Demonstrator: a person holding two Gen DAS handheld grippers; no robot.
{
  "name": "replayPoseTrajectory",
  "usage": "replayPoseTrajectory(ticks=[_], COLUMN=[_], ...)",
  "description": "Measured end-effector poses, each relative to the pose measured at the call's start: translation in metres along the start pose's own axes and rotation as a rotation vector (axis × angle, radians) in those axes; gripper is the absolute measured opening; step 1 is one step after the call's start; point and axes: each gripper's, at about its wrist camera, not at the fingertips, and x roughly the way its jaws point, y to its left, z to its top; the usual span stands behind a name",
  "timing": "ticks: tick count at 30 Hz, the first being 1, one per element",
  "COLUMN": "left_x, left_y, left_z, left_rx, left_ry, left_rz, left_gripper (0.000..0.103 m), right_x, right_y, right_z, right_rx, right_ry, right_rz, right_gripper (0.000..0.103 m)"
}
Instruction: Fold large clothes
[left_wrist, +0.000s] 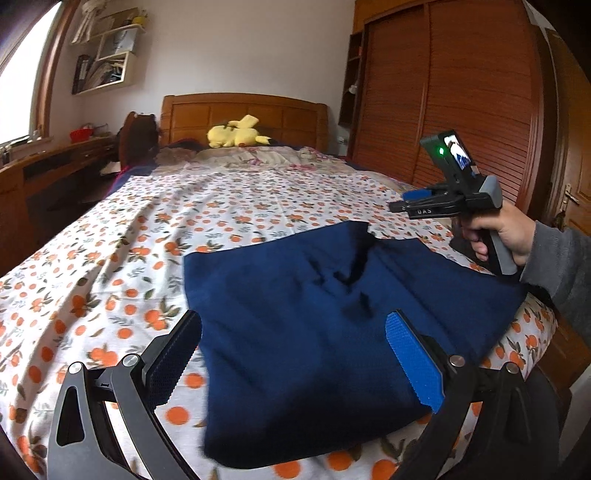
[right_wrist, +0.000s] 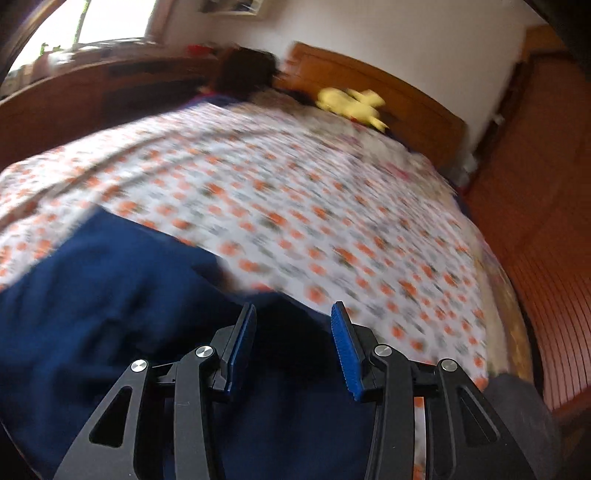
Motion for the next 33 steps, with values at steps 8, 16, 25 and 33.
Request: replayPoseTrajectory(ticks=[8,16,25,33], left_x=[0.024,0.038,0.045,0.042], left_y=[-0.025,-0.032,-0.033,-0.030], left_z=[-0.005,-0.008,-0.009,-0.011], left_rx=[0.018,0.033,0.035,0.036], left_ry=[0.032,0.059,0.071,0.068], left_rz=[-0.032,-0.038,-0.038,-0.037], left_gripper=[0.100,0.100,0.100,0.100], right_x=[0.063,0.104,0.080,0.085], right_y=[-0.092,-0.116,-0.112,-0.119], right_z=[-0.055,-0.079,-0.060,-0.061], right_rx=[0.241,0.372,0.304,0.296], right_ry=[0.187,0.291,0.128,0.225], right_rz=[-0.075,-0.020,-0.049,-0.220], right_gripper=[0.040,0.040,0.002,0.002])
